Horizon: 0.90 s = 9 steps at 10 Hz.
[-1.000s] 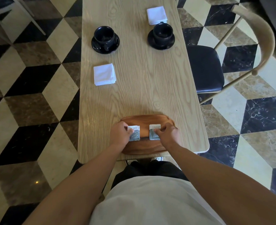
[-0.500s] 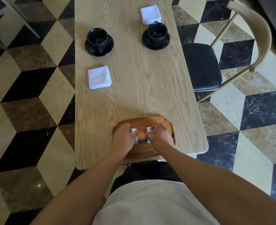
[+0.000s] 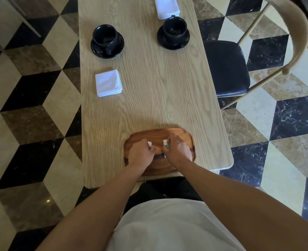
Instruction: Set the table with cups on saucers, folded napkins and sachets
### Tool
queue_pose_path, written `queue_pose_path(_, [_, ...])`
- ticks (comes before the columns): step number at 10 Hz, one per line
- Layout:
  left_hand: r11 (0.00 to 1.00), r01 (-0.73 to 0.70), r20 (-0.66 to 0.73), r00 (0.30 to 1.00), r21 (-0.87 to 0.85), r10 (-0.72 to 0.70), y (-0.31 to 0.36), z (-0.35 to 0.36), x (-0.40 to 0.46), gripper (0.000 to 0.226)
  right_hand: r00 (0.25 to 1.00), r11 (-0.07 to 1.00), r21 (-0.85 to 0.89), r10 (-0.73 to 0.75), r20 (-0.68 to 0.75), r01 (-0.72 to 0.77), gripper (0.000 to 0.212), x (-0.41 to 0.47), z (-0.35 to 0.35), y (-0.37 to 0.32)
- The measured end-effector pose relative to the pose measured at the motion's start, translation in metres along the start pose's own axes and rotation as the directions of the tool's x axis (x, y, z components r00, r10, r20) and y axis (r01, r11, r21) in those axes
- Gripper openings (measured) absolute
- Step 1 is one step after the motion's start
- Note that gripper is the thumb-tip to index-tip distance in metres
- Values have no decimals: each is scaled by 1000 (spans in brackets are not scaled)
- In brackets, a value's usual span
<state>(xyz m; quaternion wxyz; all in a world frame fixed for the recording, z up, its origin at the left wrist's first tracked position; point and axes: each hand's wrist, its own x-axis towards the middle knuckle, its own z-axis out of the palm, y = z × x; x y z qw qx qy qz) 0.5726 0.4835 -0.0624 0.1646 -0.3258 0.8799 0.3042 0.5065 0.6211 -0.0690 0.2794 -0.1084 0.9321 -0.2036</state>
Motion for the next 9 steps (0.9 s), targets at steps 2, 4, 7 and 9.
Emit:
queue_pose_path(2, [1000,14,-20,1000,1,-14,3,0,-3,21,1000,999,-24,-27,1,27,21,-1,-1,0])
queue_pose_path(4, [998,16,6,1000,-66,-15,-4,2,-2,19,999,998,-36,-52,6,52,23,0,2,1])
queue_pose_path(7, [995,15,-18,1000,-100,-17,-9,0,-5,19,994,990,-99,-100,37,103,27,1,0,3])
queue_pose_path(9, [985,-138,-85,985,102,147,-3,-24,-5,28,981,937,-291,-190,36,193,48,5,-24,-3])
